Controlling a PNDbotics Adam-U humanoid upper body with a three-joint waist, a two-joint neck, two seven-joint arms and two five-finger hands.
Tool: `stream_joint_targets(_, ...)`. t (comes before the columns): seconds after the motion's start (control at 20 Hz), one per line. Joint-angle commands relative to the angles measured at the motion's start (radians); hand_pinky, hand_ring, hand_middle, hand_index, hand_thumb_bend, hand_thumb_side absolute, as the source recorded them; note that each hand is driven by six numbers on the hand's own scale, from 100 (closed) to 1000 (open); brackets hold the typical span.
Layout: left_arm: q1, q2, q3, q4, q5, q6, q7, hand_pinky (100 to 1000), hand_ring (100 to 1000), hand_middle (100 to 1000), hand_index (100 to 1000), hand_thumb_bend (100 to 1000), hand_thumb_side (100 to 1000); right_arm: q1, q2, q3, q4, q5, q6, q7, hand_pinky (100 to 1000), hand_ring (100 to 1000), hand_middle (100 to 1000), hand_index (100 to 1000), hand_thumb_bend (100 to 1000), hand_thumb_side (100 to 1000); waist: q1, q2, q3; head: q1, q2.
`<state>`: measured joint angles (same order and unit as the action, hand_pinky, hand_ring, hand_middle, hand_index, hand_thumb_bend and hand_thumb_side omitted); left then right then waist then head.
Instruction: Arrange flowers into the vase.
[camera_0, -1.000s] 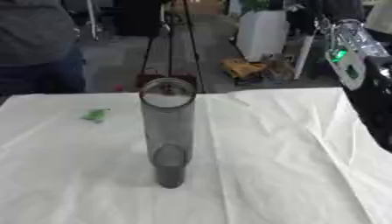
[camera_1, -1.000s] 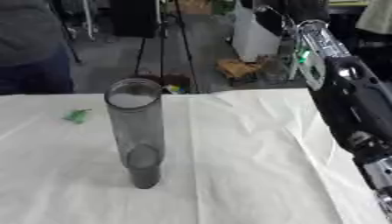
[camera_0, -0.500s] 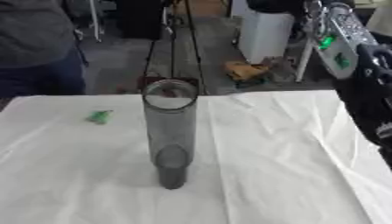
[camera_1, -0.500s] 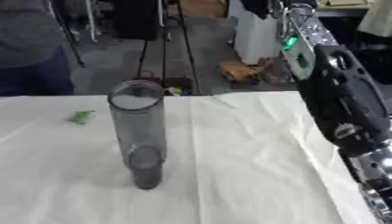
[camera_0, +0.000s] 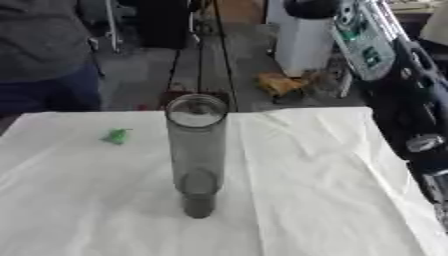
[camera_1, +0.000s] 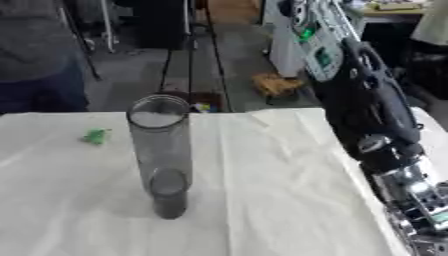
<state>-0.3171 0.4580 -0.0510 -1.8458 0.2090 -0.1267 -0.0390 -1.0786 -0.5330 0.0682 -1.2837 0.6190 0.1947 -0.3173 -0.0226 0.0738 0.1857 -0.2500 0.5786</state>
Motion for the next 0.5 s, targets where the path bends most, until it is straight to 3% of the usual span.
stream_joint_targets(0.05,-0.015,0.016,0.004,-0.009,0.002,0.001,-0.003,567,502,646,703,1000,829,-0.028,0.002,-0.021,-0.056,-0.110,0.009,-0.047,100,100,100,147,100,946,0.005,-0.015,0.004,-0.005,-0.010)
stream_joint_targets(0.5,-0.021,0.008,-0.002,-0.009,0.006,0.002,-0.008,566,502,646,703,1000,831,-0.022,0.040,-0.018,-0.109,-0.323,0.009,-0.145,100,100,100,147,100,951,0.011,-0.020,0.035,-0.015,-0.013)
